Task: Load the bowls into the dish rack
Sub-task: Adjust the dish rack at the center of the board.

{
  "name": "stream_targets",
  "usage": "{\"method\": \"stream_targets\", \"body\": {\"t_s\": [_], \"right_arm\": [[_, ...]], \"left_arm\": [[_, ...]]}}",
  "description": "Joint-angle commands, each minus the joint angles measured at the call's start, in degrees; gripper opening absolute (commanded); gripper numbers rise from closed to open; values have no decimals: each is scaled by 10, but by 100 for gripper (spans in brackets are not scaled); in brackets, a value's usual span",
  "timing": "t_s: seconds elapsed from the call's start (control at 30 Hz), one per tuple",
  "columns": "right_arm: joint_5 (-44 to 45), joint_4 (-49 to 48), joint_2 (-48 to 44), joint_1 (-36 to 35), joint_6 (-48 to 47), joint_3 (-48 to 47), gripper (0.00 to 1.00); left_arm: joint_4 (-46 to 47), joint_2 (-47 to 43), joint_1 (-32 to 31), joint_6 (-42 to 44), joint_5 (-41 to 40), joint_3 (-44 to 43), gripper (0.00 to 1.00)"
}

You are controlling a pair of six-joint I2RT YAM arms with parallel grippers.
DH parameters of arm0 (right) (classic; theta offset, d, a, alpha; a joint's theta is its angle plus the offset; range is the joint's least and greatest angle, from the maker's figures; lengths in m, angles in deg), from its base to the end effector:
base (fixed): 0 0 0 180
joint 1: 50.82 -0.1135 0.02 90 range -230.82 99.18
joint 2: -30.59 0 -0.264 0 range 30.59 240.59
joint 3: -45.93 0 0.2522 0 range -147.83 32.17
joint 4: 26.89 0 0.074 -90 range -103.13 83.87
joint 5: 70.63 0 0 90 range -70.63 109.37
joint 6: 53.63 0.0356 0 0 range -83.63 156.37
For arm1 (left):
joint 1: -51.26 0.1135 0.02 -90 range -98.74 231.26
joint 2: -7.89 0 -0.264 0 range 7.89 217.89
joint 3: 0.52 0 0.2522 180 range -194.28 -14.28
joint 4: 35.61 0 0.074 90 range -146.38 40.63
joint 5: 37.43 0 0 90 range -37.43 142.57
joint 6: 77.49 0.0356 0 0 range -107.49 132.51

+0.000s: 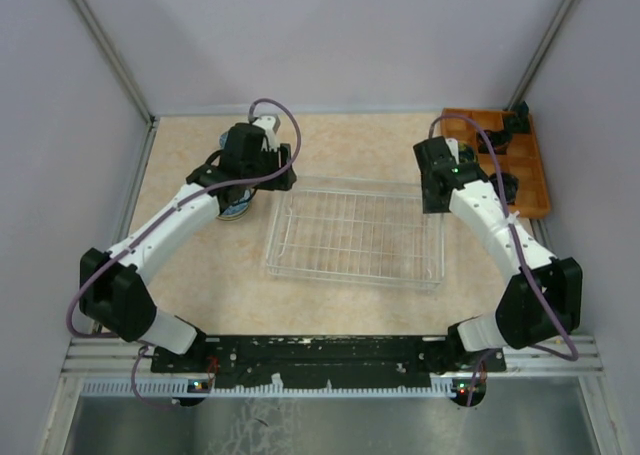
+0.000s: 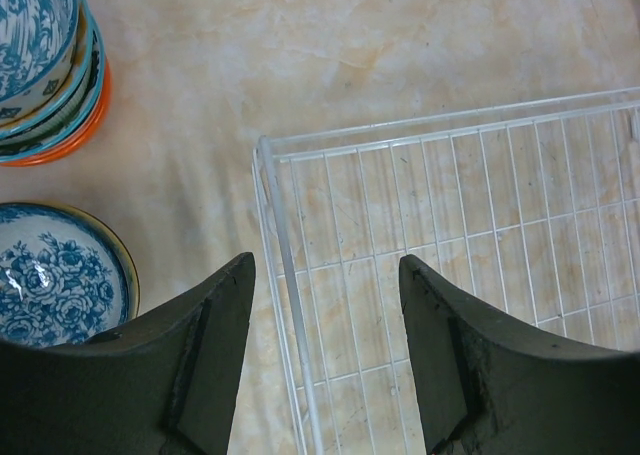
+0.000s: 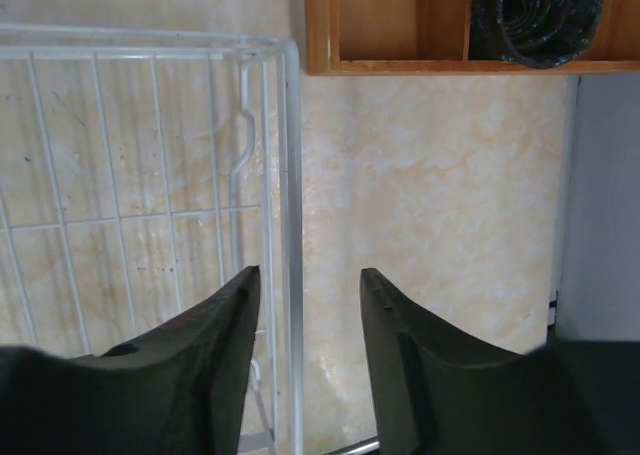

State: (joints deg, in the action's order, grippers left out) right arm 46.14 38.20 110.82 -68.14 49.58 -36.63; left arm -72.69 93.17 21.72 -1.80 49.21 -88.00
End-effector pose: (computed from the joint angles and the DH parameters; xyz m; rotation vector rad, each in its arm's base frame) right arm 0.2679 0.0667 0.2899 0.0552 2.5384 -0.4202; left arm 0.2970 -0.1659 0.3236 0.2584 2.1873 -0.3692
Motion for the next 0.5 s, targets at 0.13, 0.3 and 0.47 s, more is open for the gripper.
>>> {"method": "stream_targets", "body": {"t_s": [0.13,0.3,0.47], "right_arm": [[-16,-16,-41,12,-5,-39,60],[-74,-12,-95,1,12,-44,75],[-128,-6,-143,-42,28,-54,90]], "left_arm": [[-18,-41,-12,-23,-51,22,66],[-37,-59,-8,-36,-111,11,67],[-59,-52,18,-57,-143,7,71]]}}
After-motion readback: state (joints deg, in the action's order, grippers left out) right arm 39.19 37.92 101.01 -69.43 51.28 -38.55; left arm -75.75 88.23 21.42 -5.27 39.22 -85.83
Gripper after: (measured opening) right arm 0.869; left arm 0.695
